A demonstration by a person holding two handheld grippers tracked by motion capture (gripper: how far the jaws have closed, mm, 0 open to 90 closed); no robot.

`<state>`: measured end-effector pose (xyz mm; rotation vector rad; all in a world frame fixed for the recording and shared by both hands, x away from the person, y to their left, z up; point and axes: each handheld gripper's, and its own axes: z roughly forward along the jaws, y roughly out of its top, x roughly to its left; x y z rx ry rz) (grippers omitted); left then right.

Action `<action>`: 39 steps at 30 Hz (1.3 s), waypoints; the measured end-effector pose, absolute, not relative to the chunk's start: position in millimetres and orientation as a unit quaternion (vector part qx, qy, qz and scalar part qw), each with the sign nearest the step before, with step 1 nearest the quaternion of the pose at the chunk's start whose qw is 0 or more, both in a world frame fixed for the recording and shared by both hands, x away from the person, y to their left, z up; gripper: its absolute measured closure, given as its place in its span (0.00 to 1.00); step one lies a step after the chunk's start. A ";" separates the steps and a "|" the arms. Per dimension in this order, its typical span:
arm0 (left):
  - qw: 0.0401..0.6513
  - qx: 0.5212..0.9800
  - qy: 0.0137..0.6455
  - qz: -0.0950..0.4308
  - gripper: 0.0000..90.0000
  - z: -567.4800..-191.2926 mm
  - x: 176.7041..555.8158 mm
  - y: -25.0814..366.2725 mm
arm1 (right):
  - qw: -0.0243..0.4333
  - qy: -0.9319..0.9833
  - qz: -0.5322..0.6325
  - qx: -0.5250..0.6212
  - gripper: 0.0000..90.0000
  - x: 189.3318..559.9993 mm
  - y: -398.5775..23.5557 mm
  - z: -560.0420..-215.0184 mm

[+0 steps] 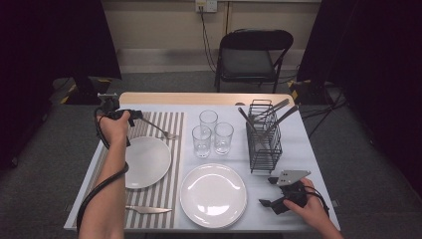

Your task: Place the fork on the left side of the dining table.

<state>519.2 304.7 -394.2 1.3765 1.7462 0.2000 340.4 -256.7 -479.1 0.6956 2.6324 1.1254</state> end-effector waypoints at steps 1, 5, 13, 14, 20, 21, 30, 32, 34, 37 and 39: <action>0.436 0.555 0.703 0.083 0.86 -394.7 519.5 305.0 | 0.098 0.889 0.380 0.235 0.15 340.4 -256.7 -479.1; 0.435 0.555 0.704 0.082 0.86 -395.9 520.0 305.9 | 0.098 0.889 0.380 0.235 0.15 340.4 -256.7 -479.1; 0.428 0.552 0.710 0.084 0.85 -401.3 520.1 309.4 | 0.098 0.889 0.380 0.235 0.15 340.4 -256.7 -479.1; 0.428 0.552 0.710 0.084 0.85 -401.6 520.1 309.9 | 0.098 0.889 0.380 0.235 0.15 340.4 -256.7 -479.1; 0.424 0.550 0.714 0.086 0.84 -402.9 521.2 314.1 | 0.098 0.889 0.380 0.235 0.15 340.4 -256.7 -479.1; 0.423 0.550 0.715 0.085 0.84 -403.2 521.2 314.8 | 0.098 0.889 0.380 0.235 0.15 340.4 -256.7 -479.1; 0.419 0.544 0.722 0.085 0.84 -407.2 520.9 319.1 | 0.098 0.889 0.380 0.235 0.15 340.4 -256.7 -479.1; 0.415 0.548 0.721 0.083 0.84 -407.9 520.7 320.2 | 0.098 0.889 0.380 0.235 0.15 340.4 -256.7 -479.1; 0.417 0.544 0.723 0.084 0.84 -408.6 520.8 320.9 | 0.098 0.889 0.380 0.235 0.15 340.4 -256.7 -479.1; 0.414 0.544 0.725 0.083 0.84 -409.2 520.7 321.5 | 0.098 0.889 0.380 0.235 0.15 340.4 -256.7 -479.1; 0.413 0.546 0.725 0.084 0.84 -409.8 520.8 321.8 | 0.098 0.889 0.380 0.235 0.15 340.4 -256.7 -479.1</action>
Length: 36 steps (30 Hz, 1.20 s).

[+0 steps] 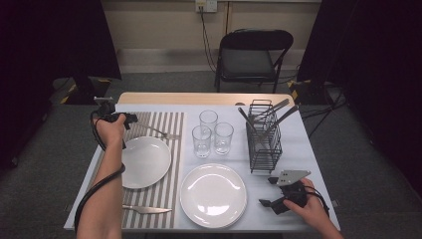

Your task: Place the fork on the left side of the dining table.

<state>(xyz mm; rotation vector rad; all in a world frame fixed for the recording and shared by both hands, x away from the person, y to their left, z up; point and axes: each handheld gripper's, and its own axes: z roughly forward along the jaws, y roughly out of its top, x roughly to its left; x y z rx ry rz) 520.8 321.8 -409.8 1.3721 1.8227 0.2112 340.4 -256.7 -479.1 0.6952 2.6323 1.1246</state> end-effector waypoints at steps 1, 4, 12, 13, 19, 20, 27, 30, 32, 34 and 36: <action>0.412 0.545 0.725 0.086 0.84 -410.2 521.0 321.9 | 0.098 0.889 0.380 0.235 0.15 340.4 -256.7 -479.1; 0.408 0.545 0.727 0.088 0.83 -410.8 520.7 322.9 | 0.098 0.889 0.380 0.235 0.15 340.4 -256.7 -479.1; 0.407 0.541 0.731 0.083 0.82 -414.2 520.4 326.8 | 0.097 0.889 0.380 0.235 0.15 340.4 -256.7 -479.1; 0.405 0.541 0.732 0.084 0.82 -414.9 520.4 327.4 | 0.098 0.889 0.380 0.235 0.15 340.4 -256.7 -479.1; 0.402 0.541 0.735 0.083 0.81 -418.0 520.2 330.4 | 0.097 0.889 0.380 0.235 0.15 340.3 -256.7 -479.0; 0.400 0.540 0.736 0.081 0.80 -418.5 520.1 330.8 | 0.098 0.889 0.380 0.235 0.15 340.3 -256.7 -479.1; 0.398 0.536 0.739 0.085 0.79 -422.0 519.3 335.9 | 0.098 0.889 0.380 0.235 0.15 340.2 -256.6 -479.0; 0.397 0.534 0.741 0.094 0.77 -420.9 518.7 337.9 | 0.098 0.889 0.380 0.235 0.15 340.2 -256.6 -479.0; 0.398 0.533 0.741 0.093 0.77 -420.4 517.6 339.0 | 0.098 0.889 0.380 0.235 0.15 340.2 -256.6 -479.0; 0.399 0.532 0.741 0.094 0.77 -420.3 517.3 339.3 | 0.098 0.889 0.380 0.235 0.15 340.2 -256.6 -479.0; 0.399 0.535 0.738 0.096 0.76 -418.3 516.3 340.2 | 0.098 0.889 0.380 0.235 0.15 340.3 -256.6 -479.1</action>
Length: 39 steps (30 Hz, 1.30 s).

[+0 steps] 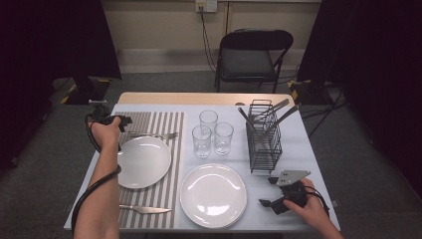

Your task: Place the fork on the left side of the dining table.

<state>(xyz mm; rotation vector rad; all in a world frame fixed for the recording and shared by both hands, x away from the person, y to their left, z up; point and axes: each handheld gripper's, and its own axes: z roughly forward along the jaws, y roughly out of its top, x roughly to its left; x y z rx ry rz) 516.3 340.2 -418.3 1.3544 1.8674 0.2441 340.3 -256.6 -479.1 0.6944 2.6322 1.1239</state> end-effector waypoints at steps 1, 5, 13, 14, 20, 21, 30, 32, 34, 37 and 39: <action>0.397 0.535 0.740 0.098 0.76 -417.5 516.2 339.6 | 0.098 0.889 0.380 0.235 0.15 340.3 -256.6 -479.0; 0.399 0.539 0.736 0.095 0.75 -414.5 514.5 338.1 | 0.097 0.889 0.380 0.235 0.15 340.3 -256.6 -479.0; 0.398 0.551 0.728 0.088 0.72 -406.8 510.3 333.6 | 0.098 0.889 0.380 0.235 0.15 340.4 -256.6 -479.0; 0.394 0.558 0.725 0.089 0.71 -405.6 509.5 333.4 | 0.098 0.889 0.380 0.235 0.15 340.4 -256.6 -479.0; 0.392 0.566 0.721 0.078 0.65 -401.5 504.6 330.1 | 0.097 0.889 0.380 0.235 0.15 340.4 -256.6 -479.0; 0.392 0.566 0.721 0.078 0.64 -401.5 504.6 330.1 | 0.097 0.889 0.380 0.235 0.15 340.4 -256.6 -479.0; 0.384 0.583 0.712 0.070 0.57 -398.0 498.3 325.1 | 0.097 0.890 0.380 0.234 0.15 340.8 -256.7 -479.0; 0.380 0.587 0.711 0.073 0.56 -397.4 497.1 323.8 | 0.097 0.890 0.380 0.234 0.15 340.7 -256.7 -479.0; 0.383 0.592 0.706 0.061 0.56 -397.2 496.0 323.2 | 0.098 0.890 0.380 0.234 0.15 340.8 -256.7 -479.0; 0.378 0.592 0.708 0.064 0.56 -395.8 494.6 321.0 | 0.098 0.890 0.380 0.234 0.15 340.8 -256.7 -479.0; 0.374 0.598 0.706 0.063 0.54 -395.2 493.8 320.7 | 0.097 0.890 0.380 0.234 0.15 340.8 -256.7 -479.0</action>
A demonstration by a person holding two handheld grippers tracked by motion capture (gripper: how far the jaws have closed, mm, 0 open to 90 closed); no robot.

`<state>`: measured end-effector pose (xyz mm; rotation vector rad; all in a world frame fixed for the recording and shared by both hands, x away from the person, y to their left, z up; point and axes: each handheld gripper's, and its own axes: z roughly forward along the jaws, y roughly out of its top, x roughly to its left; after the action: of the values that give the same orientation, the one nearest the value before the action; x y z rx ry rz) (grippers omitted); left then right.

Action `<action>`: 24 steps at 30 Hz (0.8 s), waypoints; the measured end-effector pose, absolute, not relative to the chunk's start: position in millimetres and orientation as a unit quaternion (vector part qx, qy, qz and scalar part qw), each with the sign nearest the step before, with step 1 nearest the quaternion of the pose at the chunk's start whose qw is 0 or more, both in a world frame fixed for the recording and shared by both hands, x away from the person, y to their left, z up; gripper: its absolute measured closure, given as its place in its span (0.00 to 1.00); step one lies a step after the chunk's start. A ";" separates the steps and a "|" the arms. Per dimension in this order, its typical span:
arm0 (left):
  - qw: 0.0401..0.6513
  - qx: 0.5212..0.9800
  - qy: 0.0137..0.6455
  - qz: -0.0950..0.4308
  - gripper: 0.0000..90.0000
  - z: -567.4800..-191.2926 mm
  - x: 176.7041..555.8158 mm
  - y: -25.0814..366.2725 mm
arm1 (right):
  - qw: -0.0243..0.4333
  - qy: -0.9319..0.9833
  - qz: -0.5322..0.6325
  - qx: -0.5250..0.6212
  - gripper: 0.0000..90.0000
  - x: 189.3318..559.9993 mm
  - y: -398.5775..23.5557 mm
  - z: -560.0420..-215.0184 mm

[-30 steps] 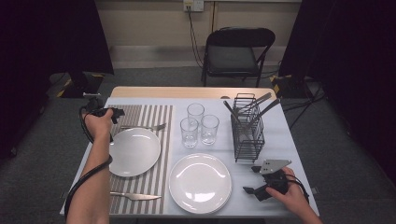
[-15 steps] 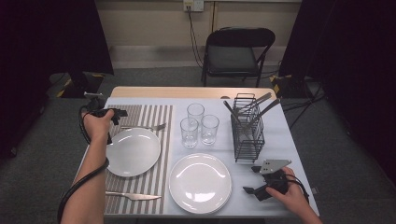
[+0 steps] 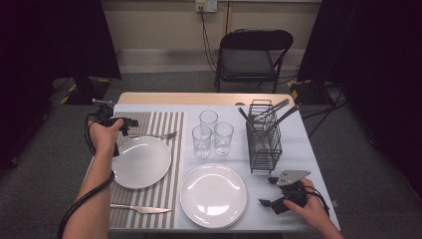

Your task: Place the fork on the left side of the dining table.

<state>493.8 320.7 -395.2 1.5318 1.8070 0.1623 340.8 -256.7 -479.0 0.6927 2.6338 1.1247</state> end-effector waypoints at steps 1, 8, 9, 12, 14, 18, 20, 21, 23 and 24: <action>0.376 0.601 0.702 0.062 0.54 -394.6 493.0 319.6 | 0.097 0.890 0.380 0.234 0.15 340.7 -256.7 -479.0; 0.376 0.611 0.695 0.052 0.49 -395.6 490.7 315.2 | 0.098 0.890 0.380 0.234 0.15 340.8 -256.7 -479.0; 0.379 0.619 0.687 0.047 0.48 -396.0 490.0 314.0 | 0.098 0.890 0.380 0.234 0.15 340.8 -256.7 -479.0; 0.381 0.618 0.687 0.045 0.45 -395.6 488.5 311.6 | 0.097 0.890 0.380 0.234 0.15 340.7 -256.7 -479.0; 0.380 0.623 0.682 0.041 0.39 -395.0 487.9 311.0 | 0.097 0.890 0.380 0.234 0.15 340.7 -256.7 -479.0; 0.373 0.633 0.677 0.042 0.35 -394.3 485.9 308.2 | 0.097 0.890 0.379 0.235 0.15 340.7 -256.6 -479.0; 0.372 0.634 0.677 0.040 0.32 -394.1 485.4 307.5 | 0.097 0.890 0.380 0.234 0.15 340.8 -256.7 -479.0; 0.372 0.642 0.669 0.041 0.32 -393.4 484.5 306.0 | 0.097 0.890 0.380 0.234 0.15 340.7 -256.7 -479.0; 0.365 0.648 0.667 0.044 0.29 -392.7 483.7 303.5 | 0.097 0.890 0.380 0.234 0.15 340.7 -256.7 -479.0; 0.365 0.650 0.665 0.040 0.28 -392.6 483.4 302.4 | 0.097 0.890 0.380 0.234 0.15 340.7 -256.7 -479.0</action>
<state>483.4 302.4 -392.6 1.6723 1.7118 0.1037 340.7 -256.7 -479.0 0.6941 2.6342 1.1239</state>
